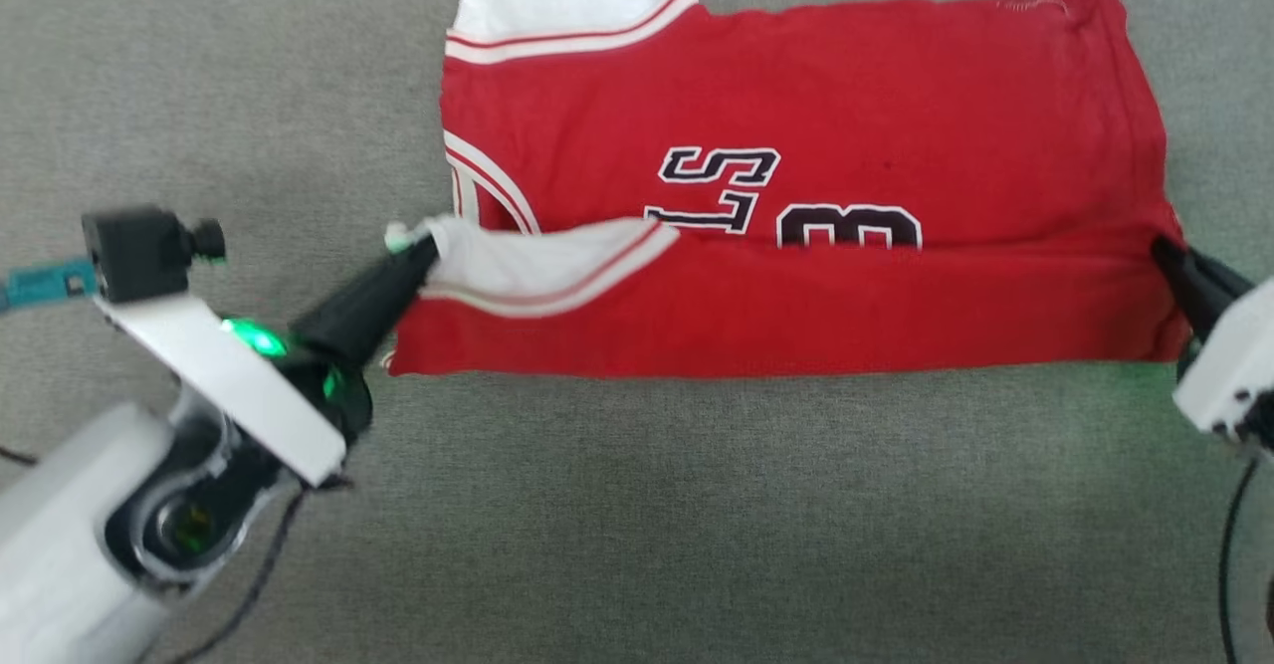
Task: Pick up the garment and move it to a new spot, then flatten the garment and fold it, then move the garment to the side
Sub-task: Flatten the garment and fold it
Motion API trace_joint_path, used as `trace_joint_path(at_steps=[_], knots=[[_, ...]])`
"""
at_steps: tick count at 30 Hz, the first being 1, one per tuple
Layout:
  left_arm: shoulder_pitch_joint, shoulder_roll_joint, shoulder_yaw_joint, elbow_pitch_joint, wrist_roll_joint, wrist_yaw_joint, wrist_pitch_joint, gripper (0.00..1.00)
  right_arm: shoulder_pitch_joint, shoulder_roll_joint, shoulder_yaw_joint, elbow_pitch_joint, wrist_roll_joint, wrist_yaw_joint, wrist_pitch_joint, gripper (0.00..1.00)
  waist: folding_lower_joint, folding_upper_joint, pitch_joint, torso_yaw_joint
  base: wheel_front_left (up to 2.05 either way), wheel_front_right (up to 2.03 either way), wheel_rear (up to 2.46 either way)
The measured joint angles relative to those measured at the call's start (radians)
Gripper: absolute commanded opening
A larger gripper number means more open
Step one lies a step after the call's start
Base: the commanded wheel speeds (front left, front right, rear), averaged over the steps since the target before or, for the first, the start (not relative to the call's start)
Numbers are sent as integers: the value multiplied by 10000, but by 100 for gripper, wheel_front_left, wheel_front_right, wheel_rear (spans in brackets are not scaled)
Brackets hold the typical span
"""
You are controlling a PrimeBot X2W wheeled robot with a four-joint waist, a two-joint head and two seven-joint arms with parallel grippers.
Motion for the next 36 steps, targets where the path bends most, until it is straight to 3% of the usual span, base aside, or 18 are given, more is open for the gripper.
trace_joint_path(at_steps=[11,15,16,18,19,27,32,36], knots=[[-1231,-681,-153,1912,-257,0,-86,0,-1150,151,382,1741,-324,0,-993,0,0,0,888,-15,0,0,0],[-1316,-650,-441,2385,-38,0,-180,0,-1300,119,614,1975,-345,0,-1377,0,0,0,915,-46,0,0,0],[-1324,-637,-543,2466,38,0,-205,18,-1300,86,702,2036,-372,-2,-1524,1,0,0,887,-53,0,0,0],[-1383,-533,-755,2548,257,0,-380,100,-1301,29,821,2111,-418,-2,-1802,71,0,0,778,-54,0,0,0],[-1453,-418,-853,2546,318,0,-445,100,-1302,13,865,2125,-443,0,-1941,100,-1,0,710,-51,0,0,0],[-2452,940,-2295,2385,2048,0,-435,100,-1217,-117,830,1724,-548,0,-2537,100,-1,0,-36,5,0,0,0],[-2888,1509,-3231,1990,2021,0,1058,100,-1066,-84,809,1461,-546,0,-2543,100,-1,0,-392,-27,0,0,0],[-2906,1634,-3921,1871,1584,-2,2619,100,-1013,13,899,1298,-541,0,-2497,100,-1,0,-439,-190,0,0,0]])
